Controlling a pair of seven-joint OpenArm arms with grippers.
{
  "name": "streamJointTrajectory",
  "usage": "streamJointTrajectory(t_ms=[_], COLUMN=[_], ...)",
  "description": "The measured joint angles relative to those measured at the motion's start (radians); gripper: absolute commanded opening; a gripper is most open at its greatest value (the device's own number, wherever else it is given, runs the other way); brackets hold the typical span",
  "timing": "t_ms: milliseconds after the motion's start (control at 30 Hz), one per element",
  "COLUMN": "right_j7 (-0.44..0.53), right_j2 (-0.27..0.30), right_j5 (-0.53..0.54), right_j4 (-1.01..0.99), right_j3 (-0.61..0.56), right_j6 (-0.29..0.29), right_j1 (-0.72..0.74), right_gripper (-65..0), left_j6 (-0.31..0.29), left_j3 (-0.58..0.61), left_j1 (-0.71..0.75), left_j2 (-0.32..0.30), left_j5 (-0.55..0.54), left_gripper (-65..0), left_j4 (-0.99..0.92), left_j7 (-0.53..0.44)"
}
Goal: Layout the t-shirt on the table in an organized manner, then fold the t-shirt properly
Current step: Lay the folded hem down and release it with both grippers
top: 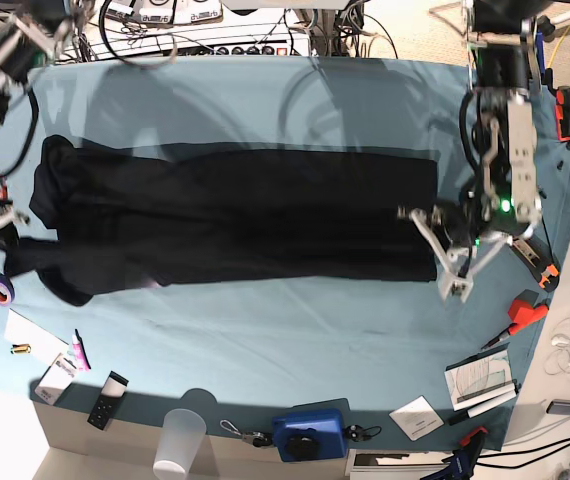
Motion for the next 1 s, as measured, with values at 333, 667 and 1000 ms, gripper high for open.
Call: streamJointTrajectory(t_ms=[333,667,1000], right_j7=[-0.007,0.011,-0.158], right_j2=[-0.016,-0.033,-0.033], right_j5=[-0.002,-0.004,-0.004], right_j4=[0.005,0.005,0.005], right_j3=[0.028,0.027,0.027], right_j6=[0.0,0.023,0.065], right_j1=[-0.101,-0.156,-0.164], right_gripper=[-65.0,-65.0,-50.9], left_j6=[0.005,0.004,0.004], left_j3=[0.0,0.0,0.0], left_j1=[0.098,0.208,0.246], left_j2=[0.0,0.0,0.0], left_j5=[0.04,0.045,0.047], left_gripper=[-65.0,-65.0,-33.1], left_j4=[0.095,0.168,0.168], left_j7=[-0.001,-0.018,-0.04])
